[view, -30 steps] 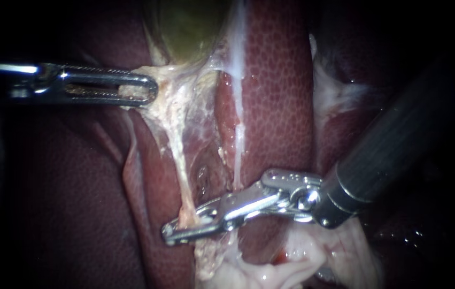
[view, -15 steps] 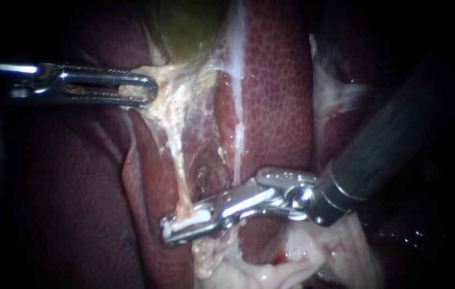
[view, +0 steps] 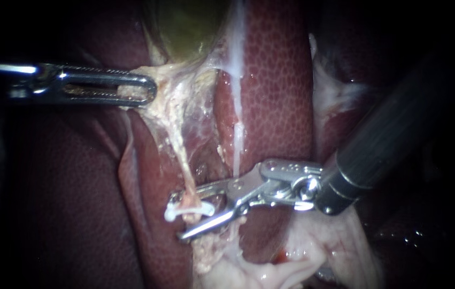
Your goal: Going back first clip left tube
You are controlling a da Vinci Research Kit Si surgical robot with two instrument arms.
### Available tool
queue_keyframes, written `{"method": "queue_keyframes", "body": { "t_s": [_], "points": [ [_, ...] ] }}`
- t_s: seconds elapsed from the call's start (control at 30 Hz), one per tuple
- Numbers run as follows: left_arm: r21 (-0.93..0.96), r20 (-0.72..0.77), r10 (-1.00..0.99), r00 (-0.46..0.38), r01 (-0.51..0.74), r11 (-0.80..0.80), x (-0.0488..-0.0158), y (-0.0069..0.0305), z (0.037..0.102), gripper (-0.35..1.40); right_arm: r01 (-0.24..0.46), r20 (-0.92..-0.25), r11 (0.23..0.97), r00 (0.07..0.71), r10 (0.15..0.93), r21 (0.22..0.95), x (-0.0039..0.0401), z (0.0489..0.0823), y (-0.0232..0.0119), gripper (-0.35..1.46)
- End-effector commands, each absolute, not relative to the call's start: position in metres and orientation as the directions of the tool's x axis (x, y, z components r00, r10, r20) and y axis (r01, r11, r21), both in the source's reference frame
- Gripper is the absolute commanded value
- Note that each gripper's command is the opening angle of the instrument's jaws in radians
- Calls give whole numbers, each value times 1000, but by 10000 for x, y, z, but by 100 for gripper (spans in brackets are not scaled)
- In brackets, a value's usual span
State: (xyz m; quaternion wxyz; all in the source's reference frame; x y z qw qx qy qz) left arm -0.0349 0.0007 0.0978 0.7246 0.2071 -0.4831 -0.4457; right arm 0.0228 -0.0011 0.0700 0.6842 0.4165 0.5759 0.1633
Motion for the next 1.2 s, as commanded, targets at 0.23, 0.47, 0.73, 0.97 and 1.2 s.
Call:
{"method": "queue_keyframes", "body": {
  "t_s": [0.23,0.47,0.73,0.97,1.2],
  "points": [
    [731,516,-846,136,445,517,-347,7,978,-35,254,-667,618,276,692,745,208,700,-1,60],
    [731,516,-846,136,445,517,-347,7,977,-35,241,-707,664,259,659,708,180,686,9,60],
    [731,516,-846,136,445,517,-348,7,977,-35,225,-749,715,242,617,662,136,649,25,60],
    [731,516,-846,136,446,517,-349,7,978,-35,218,-795,766,230,562,605,103,606,25,60],
    [730,516,-846,136,447,517,-351,7,978,-35,194,-824,804,225,521,562,76,570,32,60]
  ]
}}
